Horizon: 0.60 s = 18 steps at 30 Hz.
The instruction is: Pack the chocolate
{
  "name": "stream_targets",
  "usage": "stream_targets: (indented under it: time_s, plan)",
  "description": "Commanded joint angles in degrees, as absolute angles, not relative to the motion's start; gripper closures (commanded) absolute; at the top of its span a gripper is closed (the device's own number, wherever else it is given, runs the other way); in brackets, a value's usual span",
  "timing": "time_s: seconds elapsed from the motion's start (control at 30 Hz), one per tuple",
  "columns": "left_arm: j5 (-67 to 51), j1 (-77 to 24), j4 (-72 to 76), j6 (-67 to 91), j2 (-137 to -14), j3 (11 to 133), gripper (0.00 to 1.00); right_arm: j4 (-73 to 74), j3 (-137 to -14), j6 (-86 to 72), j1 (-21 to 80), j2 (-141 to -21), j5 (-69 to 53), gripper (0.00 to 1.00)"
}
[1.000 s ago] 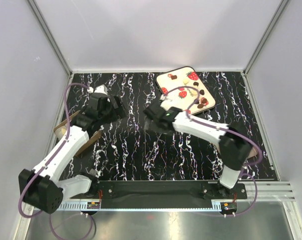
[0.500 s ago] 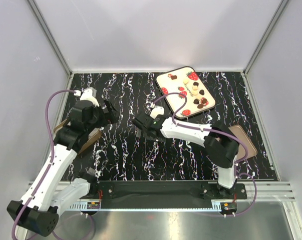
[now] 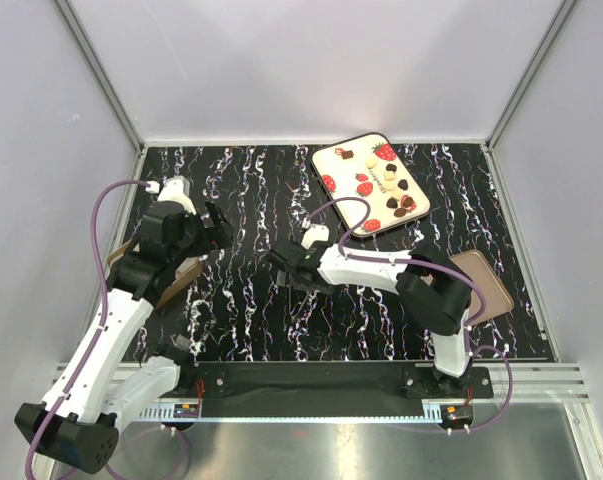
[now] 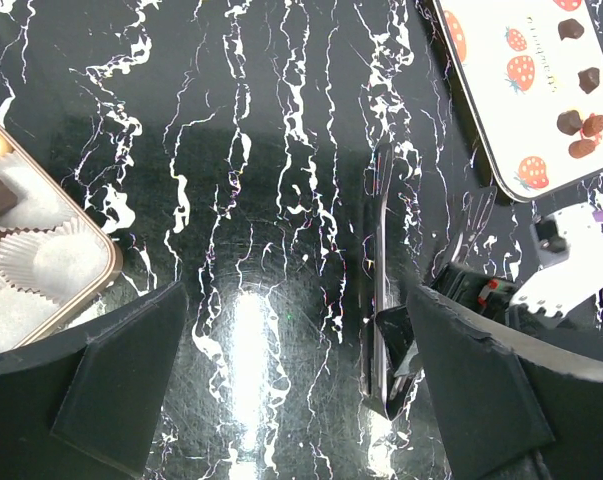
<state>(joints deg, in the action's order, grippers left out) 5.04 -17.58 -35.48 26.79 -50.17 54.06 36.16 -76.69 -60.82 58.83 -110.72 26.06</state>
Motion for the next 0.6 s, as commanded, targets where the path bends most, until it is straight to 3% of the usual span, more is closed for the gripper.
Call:
stream_targets:
  time_s: [0.0, 0.57]
  plan:
    - [5.6, -17.1, -33.8, 25.8, -49.5, 55.0, 0.01, 30.7, -76.8, -59.5, 59.9, -113.3, 30.5, 0.00]
    - [5.4, -16.6, -33.7, 25.8, -49.7, 55.1, 0.01, 38.3, -83.6, -61.4, 60.3, -119.4, 30.6, 0.10]
